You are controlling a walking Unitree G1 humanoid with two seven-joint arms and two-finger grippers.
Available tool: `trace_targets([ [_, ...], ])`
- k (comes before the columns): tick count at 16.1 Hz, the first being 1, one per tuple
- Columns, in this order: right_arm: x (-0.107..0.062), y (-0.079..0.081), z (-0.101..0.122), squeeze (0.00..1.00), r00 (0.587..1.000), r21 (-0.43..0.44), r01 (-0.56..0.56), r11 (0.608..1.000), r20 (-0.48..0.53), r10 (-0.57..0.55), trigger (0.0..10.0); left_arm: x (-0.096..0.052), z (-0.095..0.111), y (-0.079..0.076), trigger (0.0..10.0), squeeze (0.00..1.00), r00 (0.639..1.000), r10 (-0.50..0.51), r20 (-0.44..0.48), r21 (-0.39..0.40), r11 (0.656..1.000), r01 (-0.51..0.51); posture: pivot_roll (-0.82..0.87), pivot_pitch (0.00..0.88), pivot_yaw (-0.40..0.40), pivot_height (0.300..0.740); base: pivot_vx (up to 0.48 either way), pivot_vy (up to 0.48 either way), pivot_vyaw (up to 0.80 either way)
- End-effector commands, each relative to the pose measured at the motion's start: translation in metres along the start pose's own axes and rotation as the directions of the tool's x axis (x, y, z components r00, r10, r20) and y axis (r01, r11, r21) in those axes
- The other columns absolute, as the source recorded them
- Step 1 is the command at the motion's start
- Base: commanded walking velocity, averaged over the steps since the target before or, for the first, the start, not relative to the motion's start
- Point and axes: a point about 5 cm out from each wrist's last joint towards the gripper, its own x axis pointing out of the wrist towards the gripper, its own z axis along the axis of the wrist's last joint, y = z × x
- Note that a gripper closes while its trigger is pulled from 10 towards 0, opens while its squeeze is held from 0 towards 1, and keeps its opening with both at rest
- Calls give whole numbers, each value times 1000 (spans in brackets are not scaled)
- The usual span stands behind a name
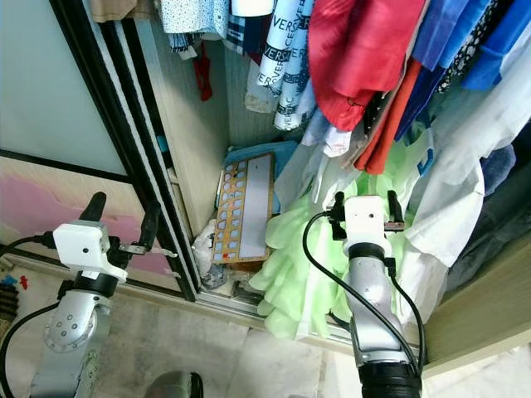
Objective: Clean up the room
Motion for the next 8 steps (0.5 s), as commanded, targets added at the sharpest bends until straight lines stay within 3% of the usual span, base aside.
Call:
trace_targets([
  [1,47,47,30,0,973,186,-220,958,-31,229,10000,60,-16,33,10000,0,952,225,-207,-48,970,-239,49,0,-8,740,0,0,0],
  [2,48,56,32,0,946,95,-324,941,9,324,10000,51,-22,45,10000,0,954,209,-214,-37,974,-222,38,0,-5,740,0,0,0],
  [4,44,66,33,0,921,75,-390,918,13,390,10000,52,-25,45,10000,0,951,216,-223,-11,975,-224,29,0,-3,740,0,0,0],
  [6,41,67,25,0,929,74,-367,927,-24,369,10000,48,-23,37,10000,0,960,201,-195,34,979,-199,36,0,-3,740,0,0,0],
  [8,36,64,23,0,955,29,-296,955,-6,296,10000,40,-24,35,10000,0,953,217,-212,-3,975,-223,42,0,8,740,0,0,0],
])
